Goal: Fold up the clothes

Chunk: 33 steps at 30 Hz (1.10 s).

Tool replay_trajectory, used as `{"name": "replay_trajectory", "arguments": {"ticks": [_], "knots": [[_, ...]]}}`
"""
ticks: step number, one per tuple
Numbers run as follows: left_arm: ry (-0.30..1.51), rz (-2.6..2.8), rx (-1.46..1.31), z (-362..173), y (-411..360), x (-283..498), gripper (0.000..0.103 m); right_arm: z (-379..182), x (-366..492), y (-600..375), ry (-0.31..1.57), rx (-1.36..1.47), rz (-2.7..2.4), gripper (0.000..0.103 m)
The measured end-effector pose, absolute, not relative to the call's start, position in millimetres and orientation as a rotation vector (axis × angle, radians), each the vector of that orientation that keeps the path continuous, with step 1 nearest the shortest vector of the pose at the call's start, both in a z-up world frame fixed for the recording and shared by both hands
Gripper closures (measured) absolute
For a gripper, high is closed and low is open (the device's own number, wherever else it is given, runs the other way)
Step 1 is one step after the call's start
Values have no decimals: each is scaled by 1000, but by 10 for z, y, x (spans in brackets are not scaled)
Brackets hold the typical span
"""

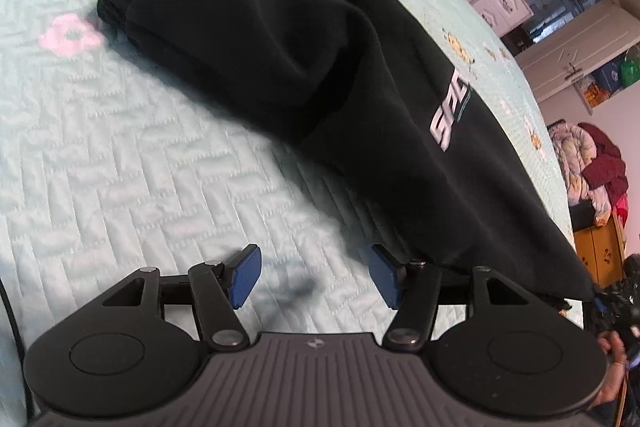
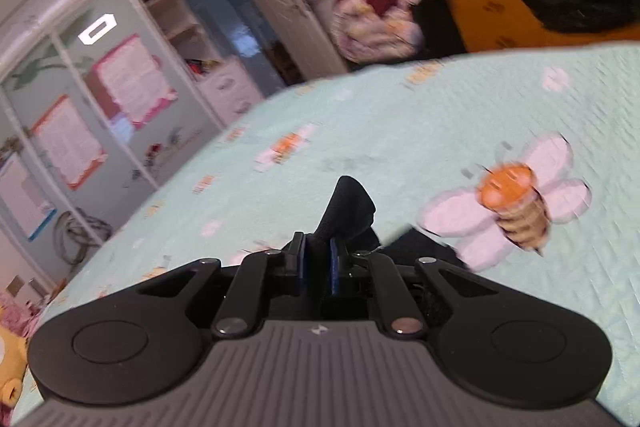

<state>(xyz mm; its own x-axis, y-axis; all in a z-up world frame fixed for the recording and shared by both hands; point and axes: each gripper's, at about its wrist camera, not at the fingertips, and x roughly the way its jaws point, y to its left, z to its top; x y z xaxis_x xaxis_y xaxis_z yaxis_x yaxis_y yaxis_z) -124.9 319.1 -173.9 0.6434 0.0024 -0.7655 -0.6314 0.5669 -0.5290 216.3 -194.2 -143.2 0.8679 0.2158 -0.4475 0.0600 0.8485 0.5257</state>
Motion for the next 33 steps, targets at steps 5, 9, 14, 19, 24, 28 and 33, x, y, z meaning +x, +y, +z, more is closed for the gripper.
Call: {"name": "replay_trajectory", "arguments": {"ticks": [5, 9, 14, 19, 24, 28, 33], "knots": [[848, 414, -860, -1732, 3066, -1127, 41, -2167, 2374, -2128, 657, 622, 101, 91], [884, 419, -821, -1706, 2996, -983, 41, -2370, 2282, -2228, 592, 704, 166, 85], [920, 411, -786, -1719, 2810, -783, 39, -2428, 2314, -2252, 574, 719, 204, 84], [946, 396, -721, -1728, 2574, -616, 36, -2291, 2262, -2035, 581, 546, 171, 83], [962, 380, -682, -1732, 2419, -493, 35, -2246, 2251, -1918, 591, 435, 153, 82], [968, 390, -664, -1774, 2375, -448, 32, -2233, 2252, -1869, 594, 372, 148, 82], [965, 386, -662, -1777, 2380, -491, 30, -2226, 2238, -1837, 593, 344, 143, 81]]}}
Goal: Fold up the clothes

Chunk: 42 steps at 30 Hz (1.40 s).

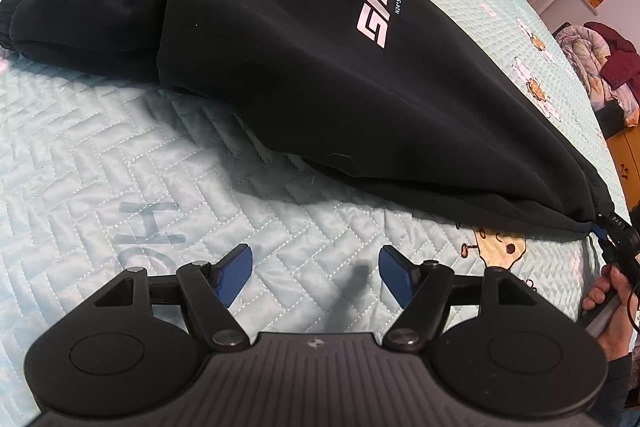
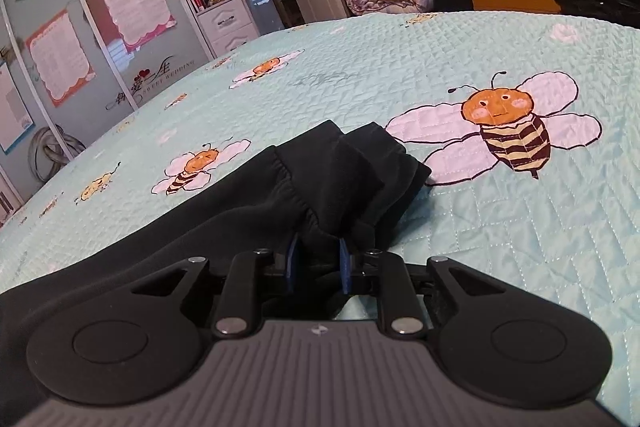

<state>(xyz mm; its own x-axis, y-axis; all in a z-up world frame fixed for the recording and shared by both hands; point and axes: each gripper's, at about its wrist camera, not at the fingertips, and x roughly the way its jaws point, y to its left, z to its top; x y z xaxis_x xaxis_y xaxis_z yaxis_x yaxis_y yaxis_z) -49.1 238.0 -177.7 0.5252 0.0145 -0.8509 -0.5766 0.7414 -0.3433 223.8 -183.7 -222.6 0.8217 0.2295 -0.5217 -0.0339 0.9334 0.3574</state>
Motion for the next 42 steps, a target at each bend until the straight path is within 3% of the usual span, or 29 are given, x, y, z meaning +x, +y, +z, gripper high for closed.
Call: {"name": "replay_trajectory", "arguments": {"ticks": [28, 35, 39, 42], "knots": [[925, 365, -578, -1818, 2203, -525, 13, -2222, 2182, -1802, 578, 323, 145, 80], [894, 347, -540, -1848, 2136, -543, 8, -2118, 1929, -2184, 471, 555, 183, 73], [873, 332, -501, -1873, 2068, -550, 4, -2076, 1772, -2256, 506, 684, 308, 69], [853, 334, -467, -1893, 2006, -562, 2, -2263, 1735, -2131, 637, 793, 453, 68]]}}
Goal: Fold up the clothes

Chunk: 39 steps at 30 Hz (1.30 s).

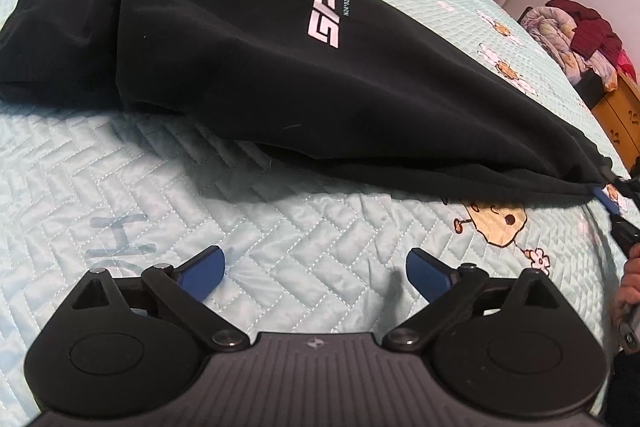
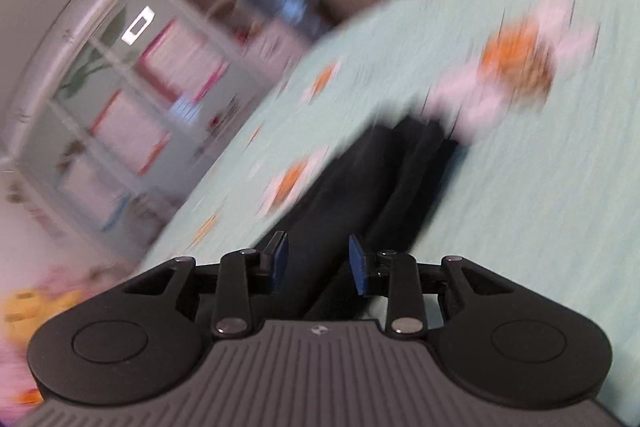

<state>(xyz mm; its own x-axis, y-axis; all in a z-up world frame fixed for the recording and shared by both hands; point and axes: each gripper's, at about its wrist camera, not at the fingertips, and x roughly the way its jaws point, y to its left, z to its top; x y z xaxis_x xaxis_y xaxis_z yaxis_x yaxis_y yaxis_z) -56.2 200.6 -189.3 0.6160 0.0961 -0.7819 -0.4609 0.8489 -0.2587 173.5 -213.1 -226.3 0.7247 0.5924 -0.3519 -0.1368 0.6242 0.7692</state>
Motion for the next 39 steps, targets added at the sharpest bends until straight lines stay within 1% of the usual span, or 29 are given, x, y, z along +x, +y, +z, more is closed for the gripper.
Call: {"name": "replay_trajectory", "arguments": {"ticks": [4, 5, 7, 10, 13, 15, 17, 20, 24, 30, 34, 36, 37, 38, 39], "knots": [[823, 347, -460, -1873, 1967, -576, 3, -2299, 1771, -1860, 687, 747, 500, 67], [807, 344, -479, -1846, 1974, -580, 4, -2291, 1773, -1826, 688, 738, 500, 67], [763, 323, -520, -1764, 1984, -575, 14, -2270, 1765, -1785, 686, 729, 497, 67], [689, 293, -503, -1613, 1927, -529, 15, -2169, 1683, -1826, 651, 753, 500, 67], [657, 291, -389, -1526, 1812, -400, 15, -2120, 1667, -1772, 683, 811, 570, 67], [660, 294, -302, -1505, 1727, -286, 15, -2199, 1702, -1679, 753, 863, 610, 66], [663, 288, -182, -1489, 1603, -161, 15, -2292, 1737, -1573, 826, 901, 639, 66], [677, 246, 21, -1506, 1398, 52, 15, -2397, 1762, -1486, 888, 931, 616, 67], [728, 193, 173, -1682, 1207, 365, 15, -2462, 1796, -1538, 890, 1060, 570, 66], [782, 165, 357, -1953, 1034, 688, 14, -2481, 1818, -1496, 882, 1107, 529, 65], [790, 182, 372, -1965, 1062, 832, 12, -2475, 1866, -1461, 867, 1120, 523, 64], [807, 184, 342, -1941, 1085, 904, 15, -2416, 1819, -1502, 865, 1115, 490, 59], [817, 181, 334, -1928, 1077, 911, 19, -2381, 1787, -1530, 865, 1110, 471, 58], [819, 168, 329, -1912, 1060, 905, 20, -2347, 1754, -1557, 864, 1105, 452, 55], [809, 138, 331, -1894, 1028, 877, 20, -2315, 1715, -1597, 852, 1098, 425, 49]]}}
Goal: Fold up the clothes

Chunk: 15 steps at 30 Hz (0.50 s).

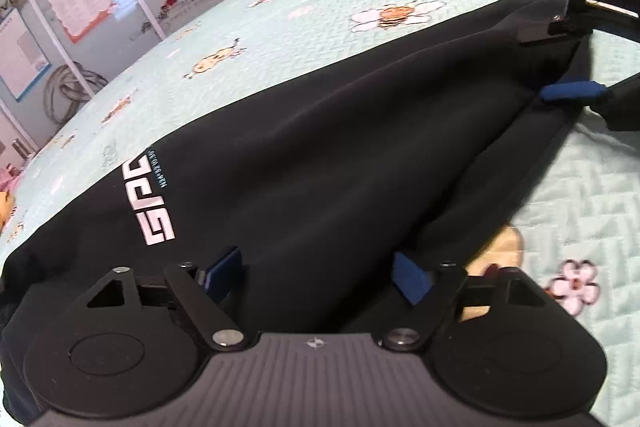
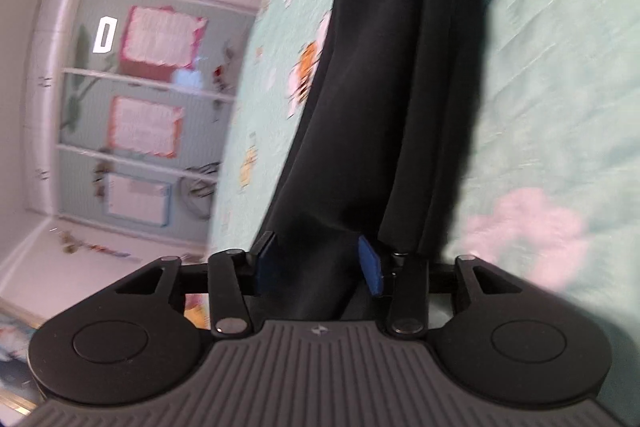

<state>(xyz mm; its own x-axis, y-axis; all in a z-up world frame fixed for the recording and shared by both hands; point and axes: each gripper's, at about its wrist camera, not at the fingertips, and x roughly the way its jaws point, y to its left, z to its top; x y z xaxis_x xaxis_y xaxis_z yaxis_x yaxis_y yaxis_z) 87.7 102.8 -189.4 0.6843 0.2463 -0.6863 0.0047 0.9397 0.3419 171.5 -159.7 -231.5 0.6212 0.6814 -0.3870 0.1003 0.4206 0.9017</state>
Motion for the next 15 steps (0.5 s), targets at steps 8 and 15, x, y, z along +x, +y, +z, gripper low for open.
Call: {"name": "replay_trajectory", "arguments": {"ticks": [8, 15], "knots": [[815, 110, 321, -1969, 948, 1029, 30, -2259, 1871, -1499, 813, 971, 403, 43], [767, 92, 279, -1797, 900, 914, 102, -2339, 1902, -1597, 806, 918, 471, 98]]}}
